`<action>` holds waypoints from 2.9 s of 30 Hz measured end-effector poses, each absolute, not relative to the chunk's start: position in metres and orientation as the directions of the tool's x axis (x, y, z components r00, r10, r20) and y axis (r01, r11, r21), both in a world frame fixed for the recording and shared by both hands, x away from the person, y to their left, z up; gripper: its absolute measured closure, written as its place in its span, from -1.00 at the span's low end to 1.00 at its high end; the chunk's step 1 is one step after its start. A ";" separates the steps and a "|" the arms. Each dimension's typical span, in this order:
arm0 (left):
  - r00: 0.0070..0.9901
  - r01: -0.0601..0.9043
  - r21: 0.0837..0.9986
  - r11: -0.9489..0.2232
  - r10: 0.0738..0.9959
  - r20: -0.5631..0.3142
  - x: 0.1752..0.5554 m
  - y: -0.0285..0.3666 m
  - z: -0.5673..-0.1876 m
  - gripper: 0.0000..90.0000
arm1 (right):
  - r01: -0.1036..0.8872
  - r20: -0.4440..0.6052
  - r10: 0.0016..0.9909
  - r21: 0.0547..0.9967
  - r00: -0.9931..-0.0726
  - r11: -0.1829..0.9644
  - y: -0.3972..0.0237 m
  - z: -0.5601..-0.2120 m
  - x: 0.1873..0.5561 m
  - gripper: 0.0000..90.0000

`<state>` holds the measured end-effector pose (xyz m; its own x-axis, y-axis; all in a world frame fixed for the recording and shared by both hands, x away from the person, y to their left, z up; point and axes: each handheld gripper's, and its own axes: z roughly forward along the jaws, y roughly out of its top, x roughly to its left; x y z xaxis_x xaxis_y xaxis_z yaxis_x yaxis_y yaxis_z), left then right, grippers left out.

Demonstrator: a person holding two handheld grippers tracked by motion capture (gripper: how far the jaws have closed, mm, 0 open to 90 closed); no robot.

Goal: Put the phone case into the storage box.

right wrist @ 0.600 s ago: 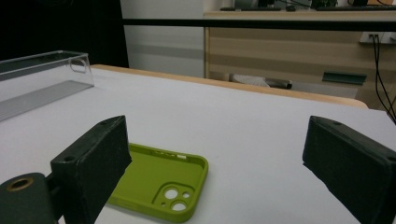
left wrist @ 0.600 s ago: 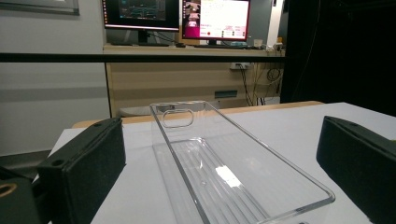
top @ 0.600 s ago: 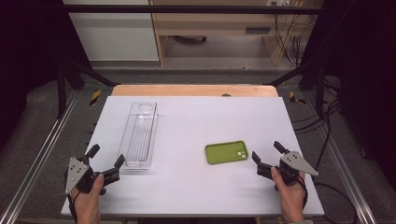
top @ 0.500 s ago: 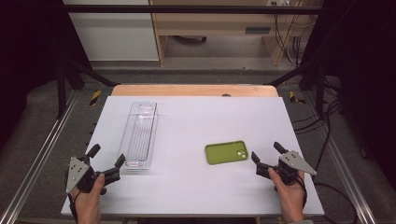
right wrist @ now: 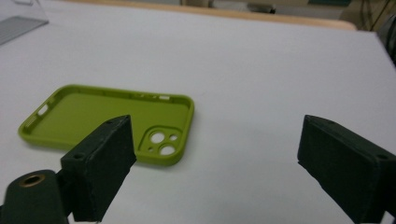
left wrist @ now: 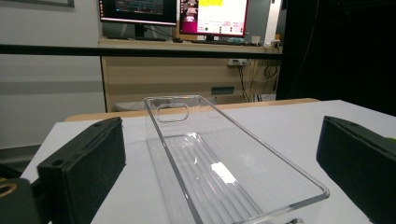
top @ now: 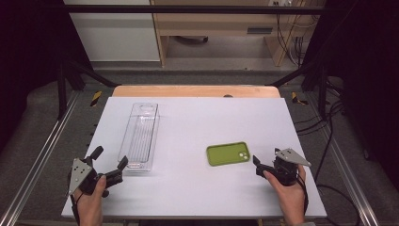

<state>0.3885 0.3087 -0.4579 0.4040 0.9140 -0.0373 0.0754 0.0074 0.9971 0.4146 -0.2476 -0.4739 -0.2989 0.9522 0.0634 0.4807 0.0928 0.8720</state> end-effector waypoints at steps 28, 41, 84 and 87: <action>0.416 0.072 0.997 -0.007 0.909 -0.023 0.389 0.305 -0.458 -0.98 | 0.655 0.094 0.894 0.714 -0.439 0.247 -0.230 -0.430 0.484 -0.65; 0.424 0.076 0.997 -0.013 0.905 -0.021 0.390 0.303 -0.458 -0.98 | 0.716 0.128 0.896 0.653 -0.425 0.247 -0.230 -0.443 0.500 -0.45; 0.445 0.088 0.996 -0.023 0.895 -0.019 0.391 0.298 -0.459 -0.98 | 0.779 0.164 0.906 0.582 -0.391 0.231 -0.221 -0.486 0.490 0.55; 0.445 0.089 0.996 -0.022 0.896 -0.020 0.391 0.299 -0.460 -0.98 | 0.775 0.164 0.908 0.591 -0.386 0.223 -0.221 -0.488 0.488 0.57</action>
